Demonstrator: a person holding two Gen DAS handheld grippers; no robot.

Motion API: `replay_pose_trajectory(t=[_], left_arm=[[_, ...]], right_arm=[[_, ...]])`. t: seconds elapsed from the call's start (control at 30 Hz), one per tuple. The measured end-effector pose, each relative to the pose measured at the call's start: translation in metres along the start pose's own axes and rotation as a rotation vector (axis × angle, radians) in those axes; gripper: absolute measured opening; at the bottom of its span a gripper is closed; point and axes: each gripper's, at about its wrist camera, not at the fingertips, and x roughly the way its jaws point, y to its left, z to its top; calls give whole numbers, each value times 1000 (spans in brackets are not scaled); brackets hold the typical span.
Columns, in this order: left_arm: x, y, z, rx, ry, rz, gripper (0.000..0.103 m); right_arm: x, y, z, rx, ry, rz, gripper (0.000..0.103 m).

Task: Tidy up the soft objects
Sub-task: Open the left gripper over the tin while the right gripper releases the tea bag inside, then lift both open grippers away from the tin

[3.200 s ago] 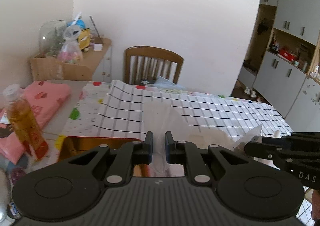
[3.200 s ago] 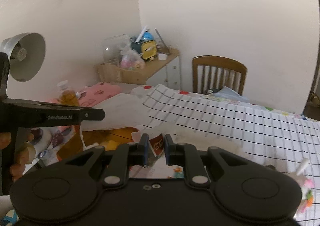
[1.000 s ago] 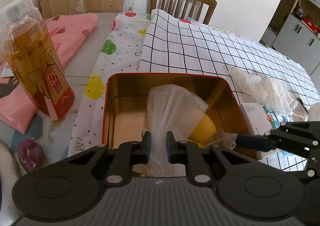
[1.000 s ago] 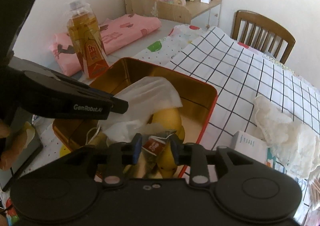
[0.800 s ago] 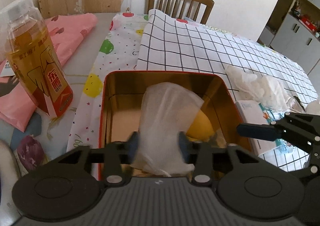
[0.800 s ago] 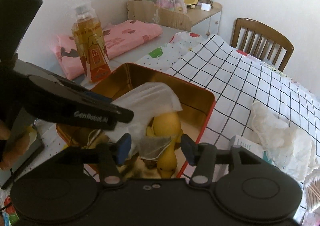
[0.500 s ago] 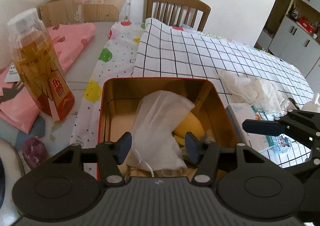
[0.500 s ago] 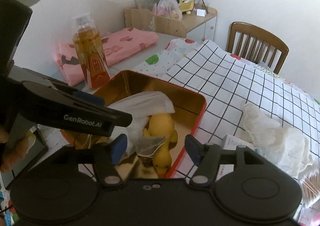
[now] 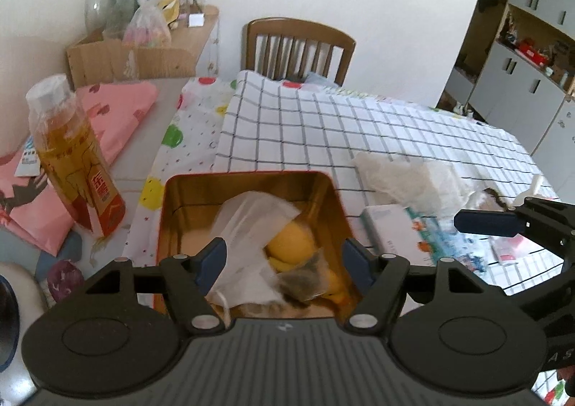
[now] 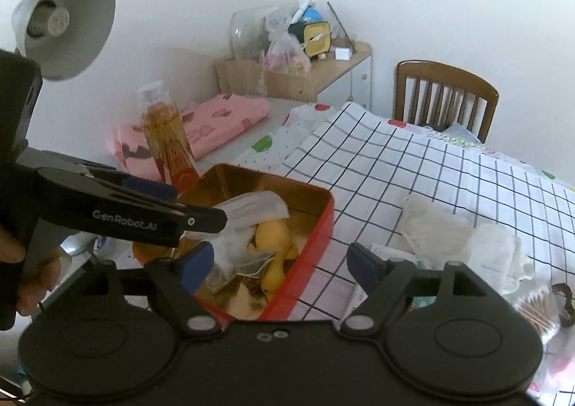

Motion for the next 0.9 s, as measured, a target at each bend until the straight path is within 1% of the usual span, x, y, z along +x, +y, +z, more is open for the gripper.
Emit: replay_pose_trajectory(t=[0.27,0.37,0.43,0.57,0.6,0.67,0.9], left_arm=[[-17,-37,2,41,-40,-18,72],[-22,-51,3,53,-56,-31,79],[-24,-61,3,62,-67,-42,79],[-25,-83,4,82,-79,-69,80],[-24,-88,4,86,-80,-77,83],[-23,-99,5,94,-87,-94,86],[-11,-136,5,123,-94,-141,87]], right_arm=[[-35,-23,-4,33,-55,1,88],[-50,-35,-8,51,-76,-6,90],[-60,-43,-10,63,-90,-16,91],[-81,-62,-19,90,-116,-44,95],[-85,-67,-22,96,-120,-50,95],[-94,-77,-28,104,-125,-68,96],[-120,-113,-54,134,-124,-131,101]])
